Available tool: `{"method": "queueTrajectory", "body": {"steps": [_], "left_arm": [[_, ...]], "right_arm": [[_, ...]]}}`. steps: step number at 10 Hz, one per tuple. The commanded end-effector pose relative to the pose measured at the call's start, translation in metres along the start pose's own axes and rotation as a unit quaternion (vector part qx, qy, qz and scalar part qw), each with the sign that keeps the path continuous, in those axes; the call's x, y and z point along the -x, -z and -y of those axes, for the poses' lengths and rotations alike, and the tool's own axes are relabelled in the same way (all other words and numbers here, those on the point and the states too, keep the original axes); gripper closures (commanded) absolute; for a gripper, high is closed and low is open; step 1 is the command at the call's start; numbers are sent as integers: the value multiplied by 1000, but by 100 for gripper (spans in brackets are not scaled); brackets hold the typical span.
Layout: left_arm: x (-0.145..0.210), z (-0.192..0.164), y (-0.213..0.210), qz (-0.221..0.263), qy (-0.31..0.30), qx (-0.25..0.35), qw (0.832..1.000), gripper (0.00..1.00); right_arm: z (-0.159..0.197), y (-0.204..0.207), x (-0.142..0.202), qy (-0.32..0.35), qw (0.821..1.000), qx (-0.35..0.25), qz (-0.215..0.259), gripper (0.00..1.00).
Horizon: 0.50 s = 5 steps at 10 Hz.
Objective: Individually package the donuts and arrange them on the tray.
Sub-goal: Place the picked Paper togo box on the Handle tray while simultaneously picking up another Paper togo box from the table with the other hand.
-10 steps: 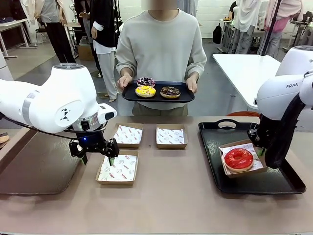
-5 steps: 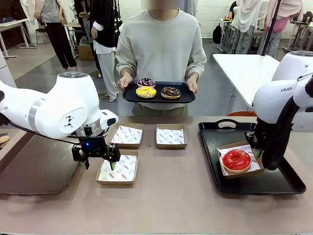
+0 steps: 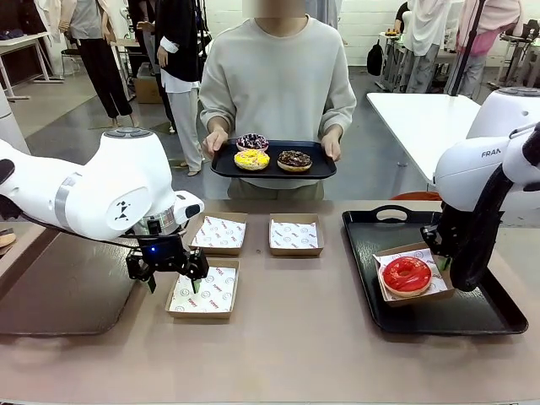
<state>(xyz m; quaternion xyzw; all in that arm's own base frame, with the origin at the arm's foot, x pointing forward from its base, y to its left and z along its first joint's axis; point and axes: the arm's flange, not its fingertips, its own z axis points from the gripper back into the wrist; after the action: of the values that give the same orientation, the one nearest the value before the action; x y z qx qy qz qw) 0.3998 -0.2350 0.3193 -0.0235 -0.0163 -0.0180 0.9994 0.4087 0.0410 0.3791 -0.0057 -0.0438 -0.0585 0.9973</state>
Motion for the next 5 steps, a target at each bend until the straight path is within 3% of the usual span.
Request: {"method": "queueTrajectory", "body": {"steps": [1,5], "left_arm": [[-5,6,6,6,-14,-13,1000,0],[-8,6,9,2,-15,-13,1000,0]], "right_arm": [[-5,3,-8,13,1000,-6,2,99],[-9,8,-11,3,1000,-12,-5,99]]}}
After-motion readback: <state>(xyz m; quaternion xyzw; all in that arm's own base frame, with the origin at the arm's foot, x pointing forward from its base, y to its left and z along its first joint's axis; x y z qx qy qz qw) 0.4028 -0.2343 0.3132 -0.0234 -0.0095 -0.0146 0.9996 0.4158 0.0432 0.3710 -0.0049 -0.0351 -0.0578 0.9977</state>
